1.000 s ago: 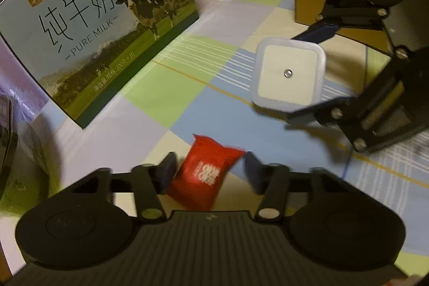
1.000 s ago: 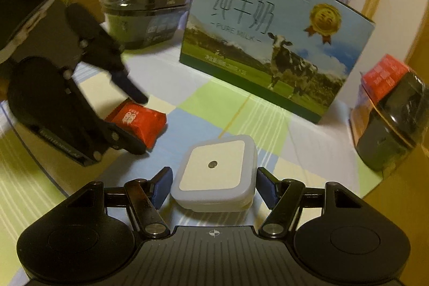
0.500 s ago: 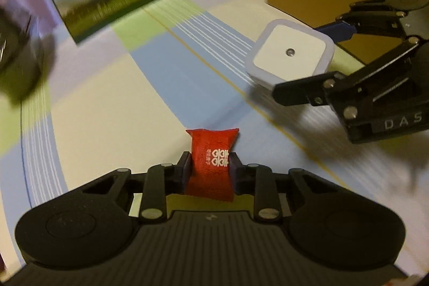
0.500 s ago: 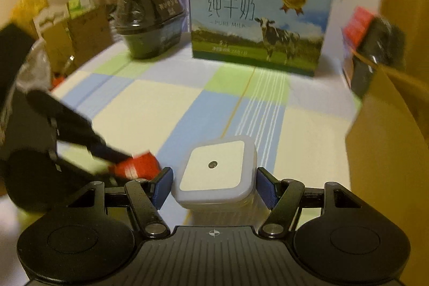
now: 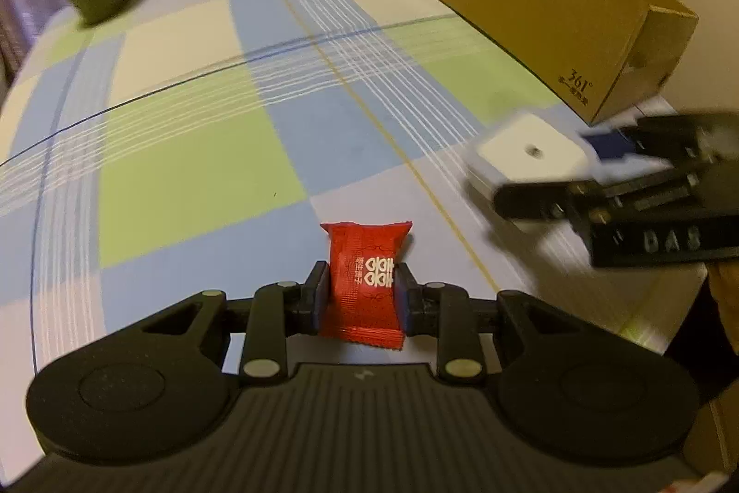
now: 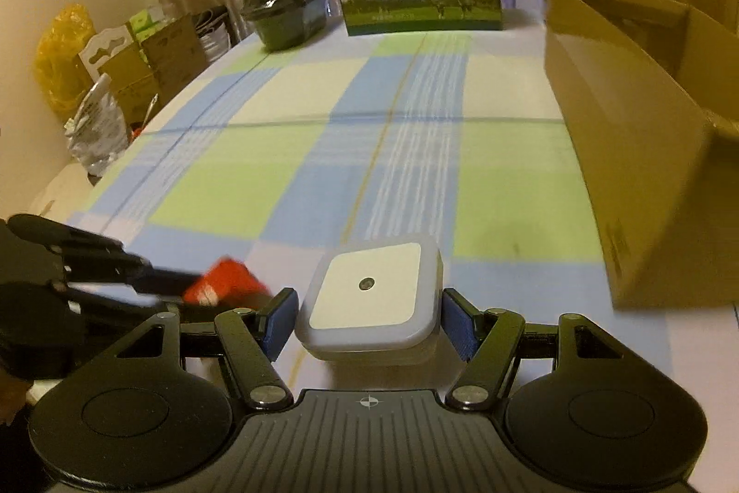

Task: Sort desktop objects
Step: 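Lift and carry the night light and red candy toward the cardboard box with both tools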

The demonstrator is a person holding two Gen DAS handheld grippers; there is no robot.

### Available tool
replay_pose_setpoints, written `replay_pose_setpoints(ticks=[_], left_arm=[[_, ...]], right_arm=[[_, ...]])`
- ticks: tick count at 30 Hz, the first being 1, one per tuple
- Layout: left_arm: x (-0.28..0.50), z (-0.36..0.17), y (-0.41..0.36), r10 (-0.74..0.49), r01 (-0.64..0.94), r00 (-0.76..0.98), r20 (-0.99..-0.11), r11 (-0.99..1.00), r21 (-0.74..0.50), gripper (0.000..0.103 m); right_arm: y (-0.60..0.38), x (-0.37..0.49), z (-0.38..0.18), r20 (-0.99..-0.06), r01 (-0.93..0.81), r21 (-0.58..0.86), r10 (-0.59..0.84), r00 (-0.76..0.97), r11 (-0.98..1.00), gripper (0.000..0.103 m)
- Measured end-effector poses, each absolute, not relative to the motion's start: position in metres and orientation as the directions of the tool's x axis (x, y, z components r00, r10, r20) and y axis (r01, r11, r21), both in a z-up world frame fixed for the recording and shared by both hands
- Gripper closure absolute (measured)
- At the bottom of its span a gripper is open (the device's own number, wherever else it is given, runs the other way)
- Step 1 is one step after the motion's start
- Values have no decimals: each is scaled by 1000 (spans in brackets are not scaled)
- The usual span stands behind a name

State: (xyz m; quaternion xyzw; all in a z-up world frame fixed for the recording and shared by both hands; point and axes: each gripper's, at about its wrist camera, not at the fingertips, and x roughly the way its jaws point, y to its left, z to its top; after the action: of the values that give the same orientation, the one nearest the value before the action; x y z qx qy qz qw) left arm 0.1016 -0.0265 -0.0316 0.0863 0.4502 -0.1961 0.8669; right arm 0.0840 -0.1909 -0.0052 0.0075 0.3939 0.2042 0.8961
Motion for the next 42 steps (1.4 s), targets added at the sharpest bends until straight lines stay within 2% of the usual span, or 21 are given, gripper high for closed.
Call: replay_pose_setpoints(ticks=[4, 9, 13, 23, 32, 37, 42], left_arm=[[83, -33, -24, -239, 345, 577, -781, 938, -32, 79], [70, -37, -27, -221, 333, 617, -755, 943, -3, 78], [69, -38, -27, -225, 326, 625, -747, 945, -11, 77], [69, -42, -21, -214, 304, 640, -738, 953, -12, 58], [75, -47, -27, -219, 309, 635, -741, 951, -16, 61], [74, -47, -30, -216, 316, 634, -742, 949, -6, 72], [72, -46, -33, -218, 329, 633, -743, 944, 4, 76]], right_arm=[[-196, 64, -14, -706, -349, 140, 341, 621, 927, 39], [-203, 56, -24, -719, -295, 123, 290, 631, 947, 39], [-198, 52, -20, -690, -306, 68, 266, 673, 950, 38], [-189, 48, -22, -657, -293, 22, 234, 716, 956, 34], [-192, 49, -20, -648, -267, 48, 233, 725, 963, 34], [-193, 50, -22, -652, -267, 52, 235, 721, 962, 34], [-191, 49, -24, -655, -271, 41, 231, 719, 962, 34]])
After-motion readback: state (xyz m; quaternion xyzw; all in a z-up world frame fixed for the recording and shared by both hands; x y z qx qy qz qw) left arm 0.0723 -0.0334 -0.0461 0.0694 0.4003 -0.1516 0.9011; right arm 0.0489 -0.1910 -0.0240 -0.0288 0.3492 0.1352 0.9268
